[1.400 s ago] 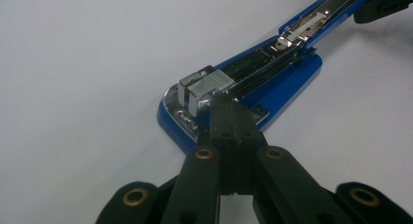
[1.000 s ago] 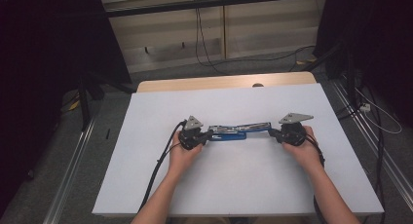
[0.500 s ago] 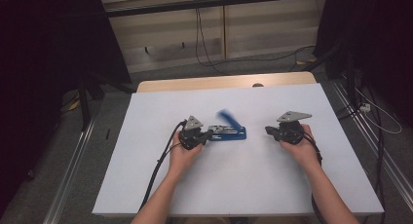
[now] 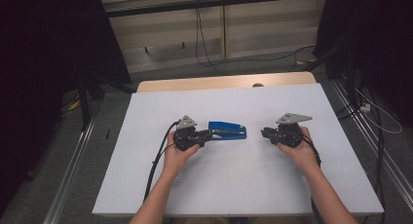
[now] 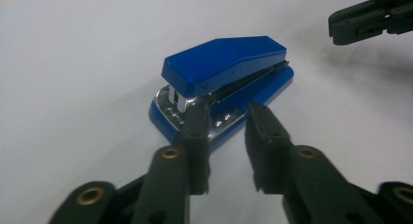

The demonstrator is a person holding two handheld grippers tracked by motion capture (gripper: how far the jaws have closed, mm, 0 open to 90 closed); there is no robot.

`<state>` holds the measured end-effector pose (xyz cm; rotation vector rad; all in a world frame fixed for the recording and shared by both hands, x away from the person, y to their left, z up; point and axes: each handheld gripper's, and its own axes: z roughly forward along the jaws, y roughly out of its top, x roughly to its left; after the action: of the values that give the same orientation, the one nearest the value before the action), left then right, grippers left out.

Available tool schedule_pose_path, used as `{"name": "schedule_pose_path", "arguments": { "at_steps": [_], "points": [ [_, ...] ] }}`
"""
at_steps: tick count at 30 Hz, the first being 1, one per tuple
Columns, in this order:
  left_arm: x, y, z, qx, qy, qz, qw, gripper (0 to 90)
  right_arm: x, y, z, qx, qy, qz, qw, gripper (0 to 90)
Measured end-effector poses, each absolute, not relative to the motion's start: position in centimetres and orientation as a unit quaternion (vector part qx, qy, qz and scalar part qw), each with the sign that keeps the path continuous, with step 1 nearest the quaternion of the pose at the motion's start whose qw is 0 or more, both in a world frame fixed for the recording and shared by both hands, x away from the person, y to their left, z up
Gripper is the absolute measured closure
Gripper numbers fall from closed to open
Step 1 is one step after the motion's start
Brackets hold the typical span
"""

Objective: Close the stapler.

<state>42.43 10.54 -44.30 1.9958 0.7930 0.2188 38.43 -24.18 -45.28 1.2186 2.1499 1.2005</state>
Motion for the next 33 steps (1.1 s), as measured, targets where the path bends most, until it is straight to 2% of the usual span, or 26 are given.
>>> {"name": "schedule_pose_path", "arguments": {
  "at_steps": [4,6,10,16,23,33],
  "points": [
    [42.3,11.1,-43.8,0.81,0.329,0.084,0.478,53.8,38.3,-24.0,-45.3,0.441,0.761,0.436,0.189,58.1],
    [42.2,11.3,-43.6,0.812,0.322,0.086,0.478,49.9,38.1,-23.7,-45.2,0.441,0.761,0.437,0.189,53.9],
    [41.9,11.8,-43.2,0.807,0.332,0.087,0.48,33.5,37.7,-23.3,-44.9,0.445,0.756,0.442,0.187,38.4],
    [41.7,12.7,-42.7,0.796,0.344,0.086,0.49,25.2,36.7,-23.0,-44.6,0.443,0.754,0.446,0.192,25.8],
    [40.8,13.9,-42.2,0.8,0.345,0.098,0.482,17.6,35.1,-23.5,-44.3,0.446,0.745,0.455,0.198,19.8],
    [39.8,15.9,-42.0,0.793,0.353,0.098,0.486,12.1,33.5,-23.7,-44.4,0.44,0.745,0.46,0.199,17.6]
  ]
}}
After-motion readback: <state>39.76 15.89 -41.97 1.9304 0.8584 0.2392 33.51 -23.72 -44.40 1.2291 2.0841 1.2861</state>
